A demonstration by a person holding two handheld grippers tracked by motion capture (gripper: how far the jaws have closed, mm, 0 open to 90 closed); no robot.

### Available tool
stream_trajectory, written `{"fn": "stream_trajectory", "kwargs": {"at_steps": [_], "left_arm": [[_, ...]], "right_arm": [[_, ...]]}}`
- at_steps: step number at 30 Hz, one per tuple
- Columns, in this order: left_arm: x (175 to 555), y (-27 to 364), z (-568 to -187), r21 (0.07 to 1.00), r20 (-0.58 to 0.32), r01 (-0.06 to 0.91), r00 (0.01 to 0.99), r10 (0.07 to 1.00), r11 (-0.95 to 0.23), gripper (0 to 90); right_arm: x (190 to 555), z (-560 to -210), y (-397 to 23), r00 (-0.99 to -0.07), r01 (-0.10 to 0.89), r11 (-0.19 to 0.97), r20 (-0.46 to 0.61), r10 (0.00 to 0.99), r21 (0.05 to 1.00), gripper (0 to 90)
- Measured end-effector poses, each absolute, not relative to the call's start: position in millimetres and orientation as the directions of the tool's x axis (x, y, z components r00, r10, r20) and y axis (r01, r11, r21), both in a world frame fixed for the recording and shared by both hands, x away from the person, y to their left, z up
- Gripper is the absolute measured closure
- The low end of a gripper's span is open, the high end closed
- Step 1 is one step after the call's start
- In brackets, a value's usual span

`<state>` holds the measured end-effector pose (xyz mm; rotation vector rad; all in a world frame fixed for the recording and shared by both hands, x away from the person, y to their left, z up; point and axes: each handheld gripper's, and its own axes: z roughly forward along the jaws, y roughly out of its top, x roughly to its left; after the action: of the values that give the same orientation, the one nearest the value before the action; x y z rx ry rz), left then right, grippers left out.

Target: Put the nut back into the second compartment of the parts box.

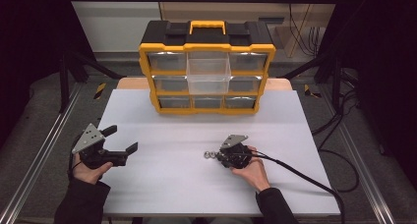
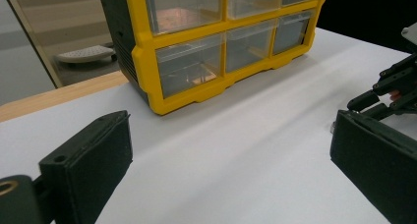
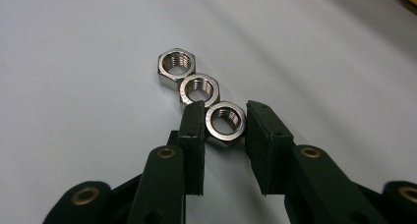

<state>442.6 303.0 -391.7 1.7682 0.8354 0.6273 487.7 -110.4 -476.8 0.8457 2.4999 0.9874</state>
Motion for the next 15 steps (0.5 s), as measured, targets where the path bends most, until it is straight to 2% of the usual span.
{"fn": "stream_trajectory", "kwargs": {"at_steps": [15], "left_arm": [[442.6, 303.3, -391.7, 0.945, 0.025, 0.242, 0.62, 0.784, -0.221, 1.7]], "right_arm": [[487.5, -472.3, -111.4, -0.767, 0.415, 0.565, -0.06, 0.639, 0.713, 70.1]]}}
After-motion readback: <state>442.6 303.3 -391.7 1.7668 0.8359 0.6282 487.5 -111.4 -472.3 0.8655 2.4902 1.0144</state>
